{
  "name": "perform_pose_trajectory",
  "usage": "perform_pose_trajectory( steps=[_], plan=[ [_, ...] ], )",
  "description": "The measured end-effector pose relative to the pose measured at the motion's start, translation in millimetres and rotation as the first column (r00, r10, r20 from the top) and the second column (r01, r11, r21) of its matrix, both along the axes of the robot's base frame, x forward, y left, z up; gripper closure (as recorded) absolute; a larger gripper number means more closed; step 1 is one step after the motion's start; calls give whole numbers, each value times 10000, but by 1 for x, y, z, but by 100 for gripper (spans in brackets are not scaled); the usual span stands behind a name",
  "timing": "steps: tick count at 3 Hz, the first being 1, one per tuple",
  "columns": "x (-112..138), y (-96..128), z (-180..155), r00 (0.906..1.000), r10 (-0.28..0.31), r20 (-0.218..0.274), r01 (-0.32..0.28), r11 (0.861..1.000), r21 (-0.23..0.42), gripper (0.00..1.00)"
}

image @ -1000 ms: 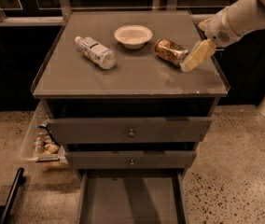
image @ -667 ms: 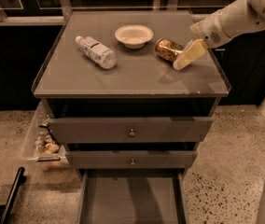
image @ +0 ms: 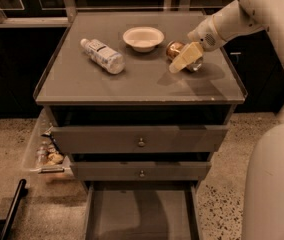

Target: Place orange can into bottom drawer

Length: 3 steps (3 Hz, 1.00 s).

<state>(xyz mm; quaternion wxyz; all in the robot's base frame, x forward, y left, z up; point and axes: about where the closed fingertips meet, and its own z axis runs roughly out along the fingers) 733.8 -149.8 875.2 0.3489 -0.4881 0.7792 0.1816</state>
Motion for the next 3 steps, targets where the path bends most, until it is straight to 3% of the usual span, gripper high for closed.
perform_pose_trajectory(
  steps=[2, 3],
  plan=[
    [18, 11, -21, 9966, -440, -699, 420, 9987, -295, 0],
    [18, 11, -21, 9965, -447, -706, 427, 9987, -295, 19]
  ],
)
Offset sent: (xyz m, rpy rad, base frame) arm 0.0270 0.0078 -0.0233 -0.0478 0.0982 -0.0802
